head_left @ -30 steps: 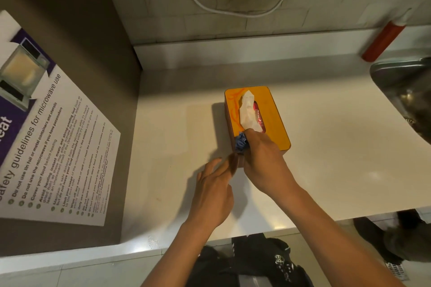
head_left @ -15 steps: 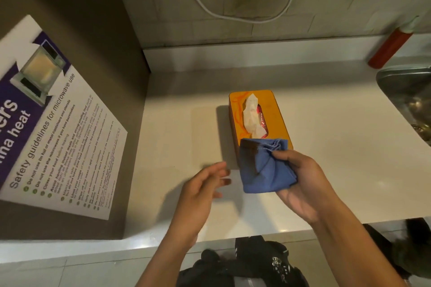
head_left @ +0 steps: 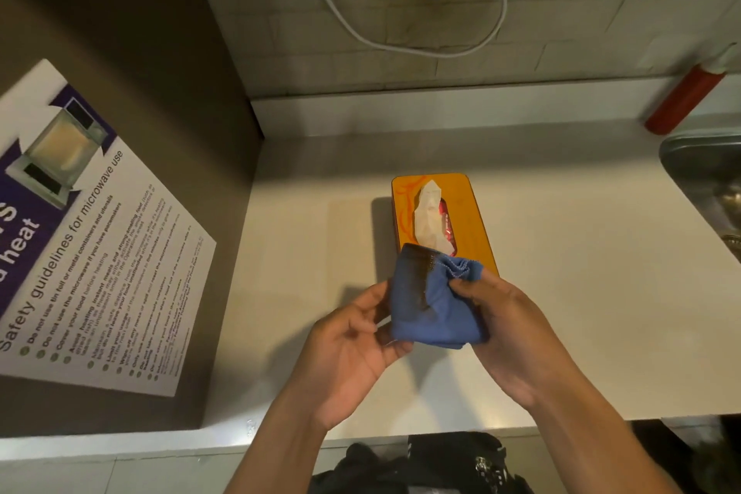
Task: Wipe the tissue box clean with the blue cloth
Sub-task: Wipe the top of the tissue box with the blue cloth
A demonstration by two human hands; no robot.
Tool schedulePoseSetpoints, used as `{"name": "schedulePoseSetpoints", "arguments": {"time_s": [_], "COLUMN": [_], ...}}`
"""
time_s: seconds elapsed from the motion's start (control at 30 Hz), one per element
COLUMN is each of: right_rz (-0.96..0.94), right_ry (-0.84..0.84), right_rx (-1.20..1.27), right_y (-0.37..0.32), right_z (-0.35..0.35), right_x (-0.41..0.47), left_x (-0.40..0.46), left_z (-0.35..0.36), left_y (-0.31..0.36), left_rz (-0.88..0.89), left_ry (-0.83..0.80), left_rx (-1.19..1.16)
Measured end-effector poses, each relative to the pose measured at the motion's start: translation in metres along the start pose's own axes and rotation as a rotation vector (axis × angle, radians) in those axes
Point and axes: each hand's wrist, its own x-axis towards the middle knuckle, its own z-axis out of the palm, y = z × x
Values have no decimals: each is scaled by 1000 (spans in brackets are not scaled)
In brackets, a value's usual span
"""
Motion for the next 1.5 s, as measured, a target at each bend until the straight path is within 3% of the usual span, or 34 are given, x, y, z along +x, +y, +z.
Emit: {"name": "schedulePoseSetpoints", "arguments": {"time_s": [0.17, 0.37, 0.6, 0.67, 0.77, 0.83, 0.9, 1.0, 1.1, 1.33, 1.37, 1.43, 1.5], "right_rz": [21, 33, 88, 91, -2, -161, -391, -606, -598, -513, -514, -529, -535], "right_ry": [-64, -89, -131, -182, -180, -81, 110, 267, 162, 129, 134, 133, 114], "right_rx": [55, 250, 205, 92, -118, -327, -740, -1131, -1219, -1539, -1551, -1571, -1583], "right_y": [-11, -2, 3, -1, -11, -21, -24, -16, -2, 8, 7, 6, 5], "right_z": [-10, -8, -6, -7, -15, -28, -44, -55, -54, -53, -53, -54, -56], "right_x": [12, 23, 17, 20, 29, 38, 52, 72, 87, 95, 95, 96, 96], "left_x": [12, 29, 32, 32, 33, 33, 38, 68, 109, 177, 189, 213, 230], "left_z": [15, 39, 45, 44, 29, 19, 9, -5, -4, 25, 31, 35, 32], "left_y": [-16, -41, -55, -48, -28, -2, 27, 63, 88, 116, 120, 123, 122], "left_rz": [119, 273, 525, 576, 517, 493, 495, 629, 741, 747, 737, 541, 384], "left_ry": [-6, 295, 585, 706, 715, 785, 843, 797, 656, 224, 158, 22, 2], "left_rx": [142, 46, 501, 499, 431, 527, 752, 1177, 1641, 2061, 2122, 2243, 2380]}}
